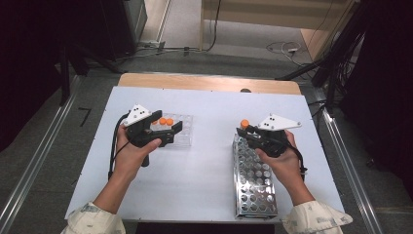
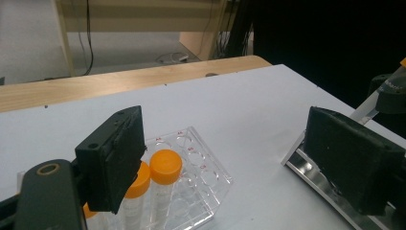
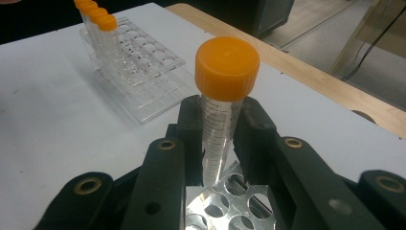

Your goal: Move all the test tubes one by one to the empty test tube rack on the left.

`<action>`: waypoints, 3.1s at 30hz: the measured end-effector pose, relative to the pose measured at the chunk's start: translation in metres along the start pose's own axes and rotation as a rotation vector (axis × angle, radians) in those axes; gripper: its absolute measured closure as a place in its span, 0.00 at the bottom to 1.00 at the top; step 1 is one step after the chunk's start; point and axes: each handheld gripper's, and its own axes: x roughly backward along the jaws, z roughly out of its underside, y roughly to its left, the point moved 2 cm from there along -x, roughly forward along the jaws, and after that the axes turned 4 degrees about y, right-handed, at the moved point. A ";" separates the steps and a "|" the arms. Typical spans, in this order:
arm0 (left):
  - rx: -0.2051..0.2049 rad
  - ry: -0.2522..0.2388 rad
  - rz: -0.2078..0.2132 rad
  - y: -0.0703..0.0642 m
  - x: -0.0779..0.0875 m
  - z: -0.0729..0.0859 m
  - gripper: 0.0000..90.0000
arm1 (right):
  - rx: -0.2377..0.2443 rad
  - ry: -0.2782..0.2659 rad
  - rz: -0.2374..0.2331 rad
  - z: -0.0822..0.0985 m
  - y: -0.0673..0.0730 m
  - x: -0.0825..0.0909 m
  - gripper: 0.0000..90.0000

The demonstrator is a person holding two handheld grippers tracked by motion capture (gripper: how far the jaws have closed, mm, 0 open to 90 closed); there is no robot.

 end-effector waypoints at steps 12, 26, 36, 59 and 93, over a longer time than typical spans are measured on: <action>-0.009 -0.001 0.077 -0.016 0.000 -0.002 0.17 | 0.024 0.006 -0.049 -0.007 0.020 -0.008 0.80; -0.066 0.006 0.198 -0.049 -0.002 0.000 0.20 | 0.066 0.041 -0.113 -0.014 0.047 -0.026 0.80; -0.123 0.013 0.285 -0.071 -0.005 0.004 0.28 | 0.108 0.091 -0.165 -0.017 0.068 -0.042 0.79; -0.162 0.033 0.300 -0.078 -0.015 0.015 0.65 | 0.120 0.087 -0.236 -0.018 0.079 -0.043 0.80; -0.119 -0.001 0.189 -0.044 -0.005 -0.001 0.79 | -0.007 0.034 -0.124 0.004 0.053 -0.010 0.19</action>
